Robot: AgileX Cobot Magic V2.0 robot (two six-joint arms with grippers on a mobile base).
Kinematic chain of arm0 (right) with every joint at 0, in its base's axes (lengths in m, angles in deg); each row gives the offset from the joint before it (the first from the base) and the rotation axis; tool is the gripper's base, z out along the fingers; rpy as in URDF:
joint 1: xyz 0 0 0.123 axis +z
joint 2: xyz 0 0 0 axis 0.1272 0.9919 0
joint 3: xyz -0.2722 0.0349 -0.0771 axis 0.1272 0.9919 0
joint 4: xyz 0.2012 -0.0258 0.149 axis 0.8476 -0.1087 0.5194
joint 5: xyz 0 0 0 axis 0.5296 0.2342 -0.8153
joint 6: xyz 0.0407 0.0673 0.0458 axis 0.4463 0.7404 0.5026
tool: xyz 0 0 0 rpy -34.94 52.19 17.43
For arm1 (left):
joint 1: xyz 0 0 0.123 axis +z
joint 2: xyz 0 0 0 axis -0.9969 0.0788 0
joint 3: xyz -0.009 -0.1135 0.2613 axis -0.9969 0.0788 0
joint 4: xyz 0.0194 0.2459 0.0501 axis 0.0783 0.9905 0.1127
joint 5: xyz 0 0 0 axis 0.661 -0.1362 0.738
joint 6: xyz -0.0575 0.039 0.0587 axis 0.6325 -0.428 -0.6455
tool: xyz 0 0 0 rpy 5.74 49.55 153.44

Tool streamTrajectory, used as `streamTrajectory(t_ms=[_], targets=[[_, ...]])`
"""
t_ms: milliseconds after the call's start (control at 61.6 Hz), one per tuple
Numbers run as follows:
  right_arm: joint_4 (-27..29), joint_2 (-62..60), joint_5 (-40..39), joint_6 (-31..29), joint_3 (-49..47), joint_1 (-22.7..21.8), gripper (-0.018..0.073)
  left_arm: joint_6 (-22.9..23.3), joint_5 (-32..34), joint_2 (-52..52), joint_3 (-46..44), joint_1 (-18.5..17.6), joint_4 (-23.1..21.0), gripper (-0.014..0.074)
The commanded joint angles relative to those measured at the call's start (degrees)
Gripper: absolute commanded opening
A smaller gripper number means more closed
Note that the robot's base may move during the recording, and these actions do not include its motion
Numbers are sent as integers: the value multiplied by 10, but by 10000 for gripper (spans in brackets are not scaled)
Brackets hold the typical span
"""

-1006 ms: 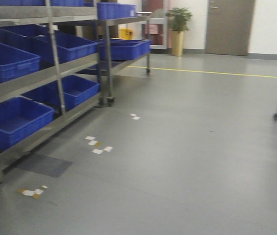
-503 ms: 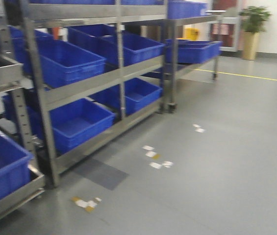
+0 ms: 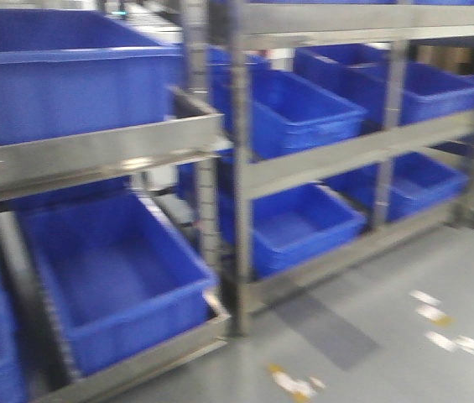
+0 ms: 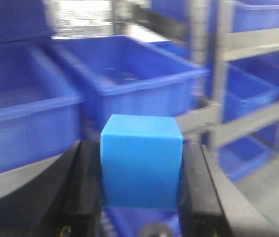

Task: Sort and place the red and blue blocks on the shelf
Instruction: 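Turn the base toward the shelf of blue bins and approach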

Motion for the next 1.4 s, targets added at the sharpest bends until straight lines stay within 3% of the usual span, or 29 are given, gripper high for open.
streamTrajectory(t_ms=[0, 1379], targets=[[0, 4, -55, -3, -16, -2, 77, 4, 53, 5, -16, 0, -5, 132], [0, 4, -55, -3, -16, -2, 77, 4, 53, 5, -16, 1, -5, 132]])
